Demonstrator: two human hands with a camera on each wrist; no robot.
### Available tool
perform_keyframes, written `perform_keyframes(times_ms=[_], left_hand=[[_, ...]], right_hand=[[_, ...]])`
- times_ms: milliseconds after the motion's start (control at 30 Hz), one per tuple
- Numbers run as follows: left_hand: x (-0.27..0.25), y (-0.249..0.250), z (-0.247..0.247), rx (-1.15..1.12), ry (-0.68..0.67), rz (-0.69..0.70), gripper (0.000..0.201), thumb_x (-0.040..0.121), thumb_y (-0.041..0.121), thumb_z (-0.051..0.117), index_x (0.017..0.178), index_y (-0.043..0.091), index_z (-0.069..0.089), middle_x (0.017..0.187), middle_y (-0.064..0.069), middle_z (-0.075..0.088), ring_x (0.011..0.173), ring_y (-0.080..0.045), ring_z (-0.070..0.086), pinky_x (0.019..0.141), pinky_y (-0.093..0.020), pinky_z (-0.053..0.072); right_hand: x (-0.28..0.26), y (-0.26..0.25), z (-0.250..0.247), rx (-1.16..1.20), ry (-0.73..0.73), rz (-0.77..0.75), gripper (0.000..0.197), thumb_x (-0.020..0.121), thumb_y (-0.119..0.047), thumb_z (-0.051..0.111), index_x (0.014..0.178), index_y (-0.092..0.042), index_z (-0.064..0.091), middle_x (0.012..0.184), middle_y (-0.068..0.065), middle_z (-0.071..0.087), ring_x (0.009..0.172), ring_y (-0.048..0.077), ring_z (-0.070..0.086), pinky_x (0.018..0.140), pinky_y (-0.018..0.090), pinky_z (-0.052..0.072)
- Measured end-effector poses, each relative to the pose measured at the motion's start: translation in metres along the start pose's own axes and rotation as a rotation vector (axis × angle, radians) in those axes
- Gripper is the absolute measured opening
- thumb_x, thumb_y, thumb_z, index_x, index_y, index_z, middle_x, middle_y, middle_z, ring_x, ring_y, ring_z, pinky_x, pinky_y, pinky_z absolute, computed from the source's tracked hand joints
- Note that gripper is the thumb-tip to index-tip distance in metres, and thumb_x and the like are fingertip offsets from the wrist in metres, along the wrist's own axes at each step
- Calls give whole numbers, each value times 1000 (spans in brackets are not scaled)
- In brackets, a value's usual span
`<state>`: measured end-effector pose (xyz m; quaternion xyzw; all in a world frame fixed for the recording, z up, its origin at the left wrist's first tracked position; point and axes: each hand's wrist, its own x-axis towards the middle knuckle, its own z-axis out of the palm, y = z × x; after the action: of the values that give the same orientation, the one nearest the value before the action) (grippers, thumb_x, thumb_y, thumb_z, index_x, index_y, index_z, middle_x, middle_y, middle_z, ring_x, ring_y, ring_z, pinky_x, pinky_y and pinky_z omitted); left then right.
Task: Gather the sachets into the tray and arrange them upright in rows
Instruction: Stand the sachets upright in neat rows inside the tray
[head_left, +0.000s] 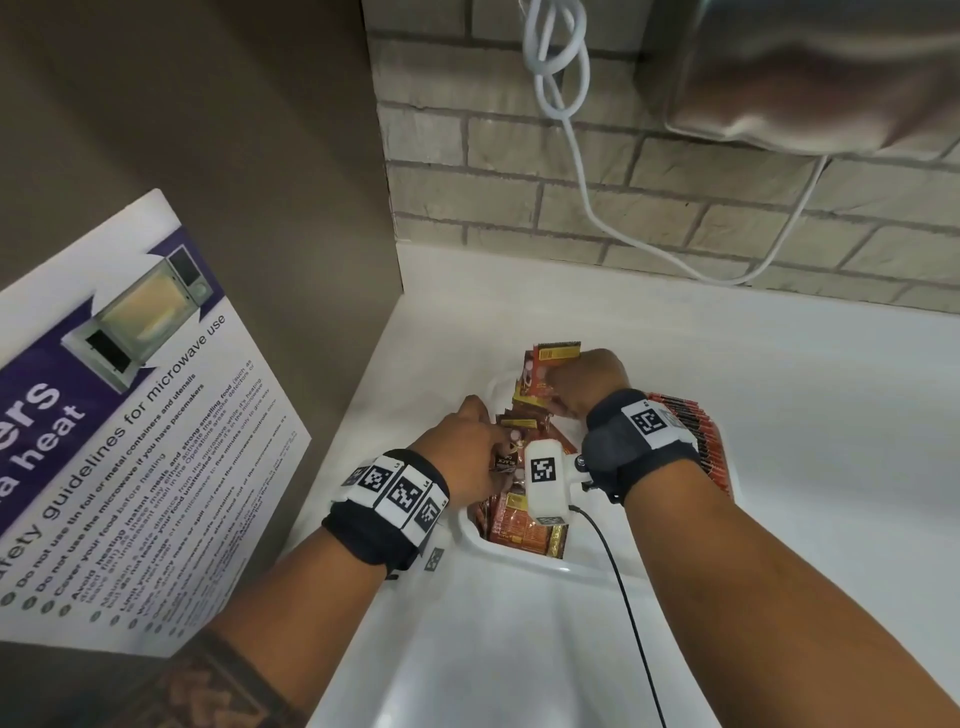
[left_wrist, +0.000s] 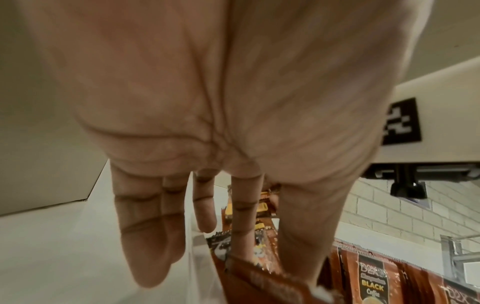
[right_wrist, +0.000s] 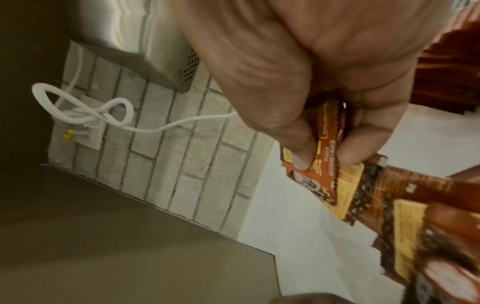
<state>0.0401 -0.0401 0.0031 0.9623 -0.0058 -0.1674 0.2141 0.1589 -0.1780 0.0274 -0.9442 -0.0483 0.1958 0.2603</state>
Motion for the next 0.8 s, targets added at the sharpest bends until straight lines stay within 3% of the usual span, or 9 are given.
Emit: perform_keyframes(times_ms=[100,167,233,400,500,567,633,733,800], left_hand=[[2,2,1,34,2,-9,37,88,41,71,119,21,67,128,-7,40,109,-25,54,97,-38,51],[3,4,1,63,-4,-21,36,89,43,70,118,21,66,128,-6,40,113,-26,51,98,-39,50],[4,7,0,82,-14,-32,36,90,44,68,117,21,64,130,-6,39,116,-26,49,99,-41,50],[6,12,-8,122,-48,-57,32,93,43,64,117,23,65,128,-5,42,117,-25,48,100,-41,48],[10,13,-23,71,30,-53,24,100,32,54,117,21,66,127,-8,52,111,-25,55,94,-33,48],[15,18,-33,-124,150,-48,28,103,31,47,119,15,64,123,-8,62,107,-27,61,92,-31,48],[20,28,-40,-546,195,-78,39,105,44,42,120,12,61,117,-10,67,104,-29,66,96,-45,53],[19,52,-41,-1194,-54,-105,62,97,67,38,124,16,62,118,-14,70,107,-33,68,90,-50,58],[18,63,-36,-1455,-310,-48,73,92,73,39,131,15,61,120,-19,69,111,-38,66,84,-50,59]], right_hand=[[-4,-1,-6,540,32,93,22,99,-28,56,118,-17,62,118,10,69,106,27,67,82,27,52],[-2,3,-8,696,142,70,5,90,-15,67,89,-20,65,113,18,71,102,31,71,85,38,61],[0,9,-13,762,216,65,15,86,-11,70,78,-21,62,106,19,73,97,33,72,84,44,62],[-9,16,-33,895,222,-10,13,89,-10,68,81,-18,63,94,13,70,78,21,69,78,38,63],[-19,23,-46,932,186,-30,6,90,-12,69,87,-13,65,104,18,73,82,21,70,79,38,63],[-30,24,-58,959,103,-5,8,93,-11,70,86,-10,66,97,12,73,82,19,70,76,33,62],[-39,27,-66,1013,16,19,7,93,-11,70,89,-7,66,94,7,71,85,19,68,71,26,60],[-50,34,-69,1047,-77,20,22,90,-15,72,107,-2,66,114,13,70,102,26,67,67,23,58],[-56,39,-69,1048,-105,-11,19,91,-16,71,107,-5,69,110,11,74,101,24,68,65,24,57]])
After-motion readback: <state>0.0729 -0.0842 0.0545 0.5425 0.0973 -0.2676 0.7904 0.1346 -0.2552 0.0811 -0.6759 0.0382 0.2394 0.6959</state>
